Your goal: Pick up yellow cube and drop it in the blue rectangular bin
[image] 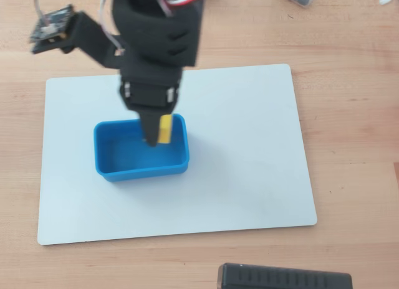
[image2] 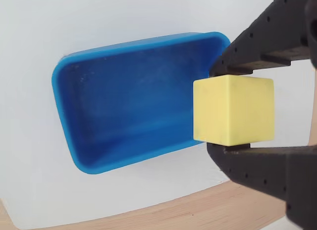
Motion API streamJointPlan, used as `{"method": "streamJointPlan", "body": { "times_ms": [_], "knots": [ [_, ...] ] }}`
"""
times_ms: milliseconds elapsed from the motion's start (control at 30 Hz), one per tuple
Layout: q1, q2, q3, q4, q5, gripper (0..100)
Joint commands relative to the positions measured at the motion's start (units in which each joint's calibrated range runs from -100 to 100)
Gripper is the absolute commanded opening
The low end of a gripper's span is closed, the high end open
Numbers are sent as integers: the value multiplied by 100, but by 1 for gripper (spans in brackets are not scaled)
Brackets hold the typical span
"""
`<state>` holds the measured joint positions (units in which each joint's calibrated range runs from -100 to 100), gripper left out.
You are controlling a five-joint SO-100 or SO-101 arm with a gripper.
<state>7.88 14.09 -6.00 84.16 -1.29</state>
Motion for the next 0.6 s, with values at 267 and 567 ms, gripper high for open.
{"method": "streamJointPlan", "body": {
  "times_ms": [267, 567],
  "knots": [
    [507, 1113, -1700, -175, 122, 0],
    [593, 1503, -1891, -175, 127, 2]
  ]
}}
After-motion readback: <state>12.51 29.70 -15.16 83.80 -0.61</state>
